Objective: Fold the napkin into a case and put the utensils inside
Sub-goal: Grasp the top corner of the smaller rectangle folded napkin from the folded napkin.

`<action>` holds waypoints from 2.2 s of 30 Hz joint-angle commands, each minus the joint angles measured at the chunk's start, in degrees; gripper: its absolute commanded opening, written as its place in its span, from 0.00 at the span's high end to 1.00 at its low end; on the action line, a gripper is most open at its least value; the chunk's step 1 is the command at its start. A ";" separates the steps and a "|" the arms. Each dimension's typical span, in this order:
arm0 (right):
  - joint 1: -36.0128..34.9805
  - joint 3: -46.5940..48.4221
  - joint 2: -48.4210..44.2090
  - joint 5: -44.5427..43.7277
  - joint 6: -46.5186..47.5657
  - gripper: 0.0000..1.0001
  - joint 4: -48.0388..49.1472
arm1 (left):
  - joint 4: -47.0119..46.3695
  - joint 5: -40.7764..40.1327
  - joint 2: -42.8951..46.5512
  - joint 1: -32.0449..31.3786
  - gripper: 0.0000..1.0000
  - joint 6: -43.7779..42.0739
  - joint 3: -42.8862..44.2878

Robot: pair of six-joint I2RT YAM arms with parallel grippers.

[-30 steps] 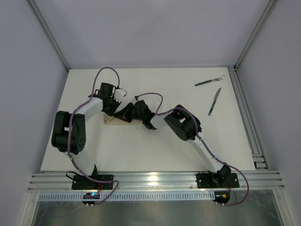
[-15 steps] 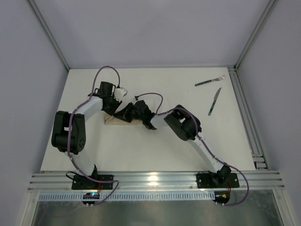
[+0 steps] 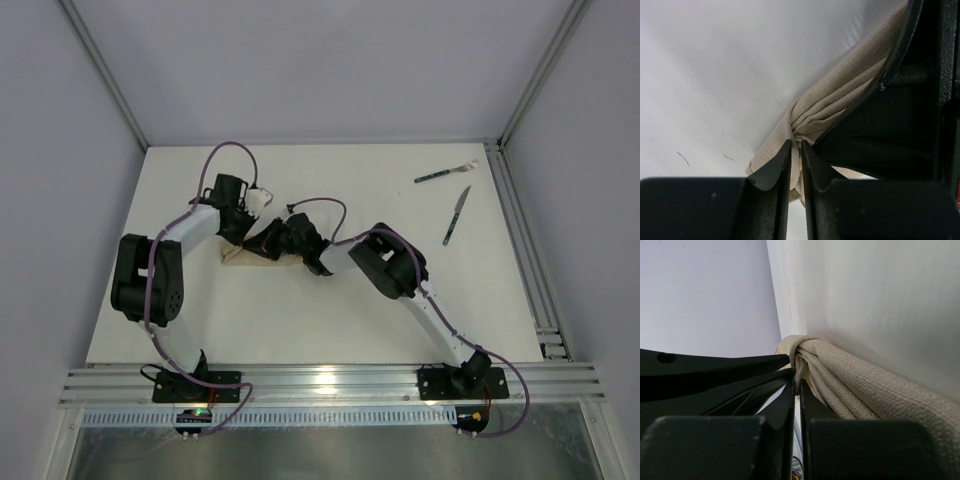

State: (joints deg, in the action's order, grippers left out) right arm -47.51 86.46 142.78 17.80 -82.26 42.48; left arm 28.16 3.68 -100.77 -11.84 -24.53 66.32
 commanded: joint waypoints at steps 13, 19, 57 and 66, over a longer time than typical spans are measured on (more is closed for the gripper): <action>-0.92 -0.41 1.98 -0.93 -0.71 0.96 1.03 | -0.30 -6.75 0.40 -2.31 0.88 -2.10 -1.02; -0.92 -0.41 2.15 -0.93 -0.89 0.96 1.11 | -0.21 -9.13 0.40 -2.84 0.76 -2.45 -1.28; -0.48 9.26 6.89 -0.49 -6.86 0.96 4.97 | -0.57 -3.86 6.29 -1.62 1.00 0.19 -5.24; 0.05 9.78 7.60 -2.42 -6.34 0.96 3.32 | 0.05 -1.58 2.86 0.50 0.98 -1.39 -6.82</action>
State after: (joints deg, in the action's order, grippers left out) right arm -48.14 94.32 148.55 17.56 -88.64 44.86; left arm 27.31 -2.42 -95.79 -11.68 -25.30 61.12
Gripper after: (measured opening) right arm 0.047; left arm 0.013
